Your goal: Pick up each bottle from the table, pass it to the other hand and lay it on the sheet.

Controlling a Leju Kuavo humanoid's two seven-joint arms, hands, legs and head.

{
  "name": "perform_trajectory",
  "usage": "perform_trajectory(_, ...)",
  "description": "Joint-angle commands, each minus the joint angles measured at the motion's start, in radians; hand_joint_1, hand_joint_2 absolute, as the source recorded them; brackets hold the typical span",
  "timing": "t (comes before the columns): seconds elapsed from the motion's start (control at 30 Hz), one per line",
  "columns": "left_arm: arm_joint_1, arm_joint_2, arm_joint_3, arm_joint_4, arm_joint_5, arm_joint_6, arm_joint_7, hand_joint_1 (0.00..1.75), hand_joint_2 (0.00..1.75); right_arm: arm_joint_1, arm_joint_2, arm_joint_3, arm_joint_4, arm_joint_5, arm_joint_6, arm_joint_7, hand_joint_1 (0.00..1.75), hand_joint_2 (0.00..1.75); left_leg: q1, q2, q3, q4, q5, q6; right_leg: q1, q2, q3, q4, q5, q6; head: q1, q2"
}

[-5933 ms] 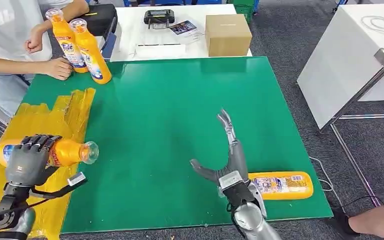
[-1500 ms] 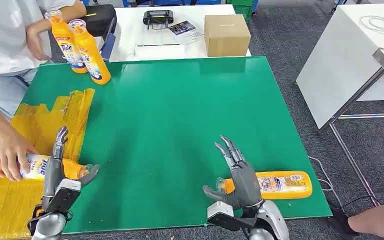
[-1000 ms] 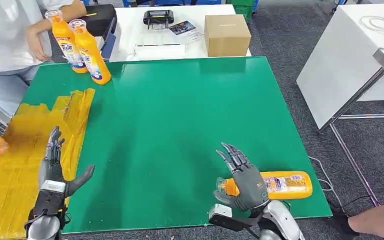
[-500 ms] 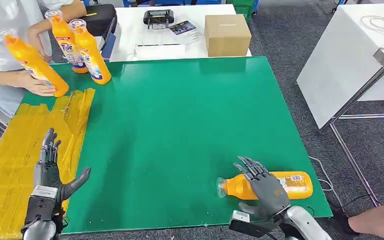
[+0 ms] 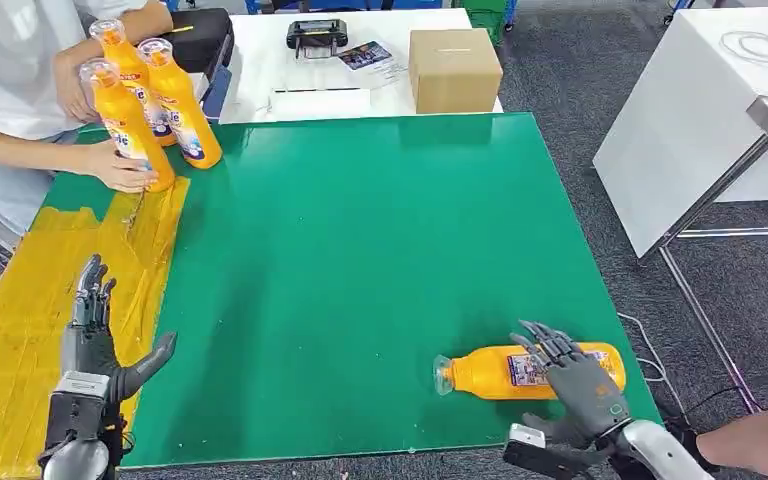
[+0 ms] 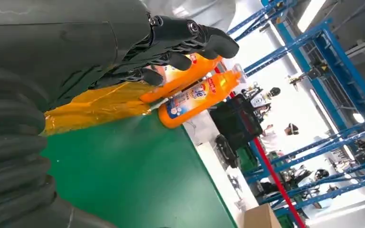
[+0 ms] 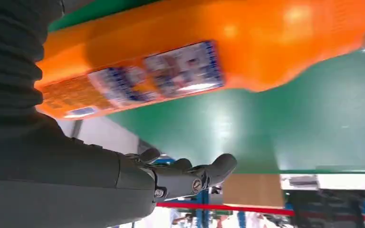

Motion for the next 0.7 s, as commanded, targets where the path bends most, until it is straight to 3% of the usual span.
perform_trajectory(0.03, -0.031, 0.000, -0.017, 0.033, 0.014, -0.007, 0.003, 0.00, 1.75, -0.012, -0.028, -0.151, 0.040, 0.019, 0.062, 0.010, 0.00, 1.75, -0.001, 0.000, 0.001, 0.000, 0.000, 0.000, 0.000, -0.001, 0.001, 0.000, 0.000, 0.000, 0.000, 0.000)
perform_trajectory(0.23, -0.057, 0.011, -0.033, 0.056, 0.024, -0.013, 0.003, 0.00, 1.75, -0.072, -0.065, -0.165, 0.135, 0.030, 0.131, 0.008, 0.00, 1.75, 0.000, 0.000, 0.005, 0.000, -0.002, 0.001, 0.001, -0.001, 0.006, -0.001, -0.001, -0.001, 0.000, 0.000)
perform_trajectory(0.7, -0.125, 0.014, -0.074, 0.126, 0.029, -0.024, 0.003, 0.00, 1.75, -0.333, 0.029, 0.049, 0.494, 0.126, 0.173, -0.002, 0.00, 1.75, 0.002, 0.003, 0.007, -0.002, -0.001, 0.000, 0.002, 0.002, 0.008, -0.004, 0.001, -0.001, -0.001, 0.000)
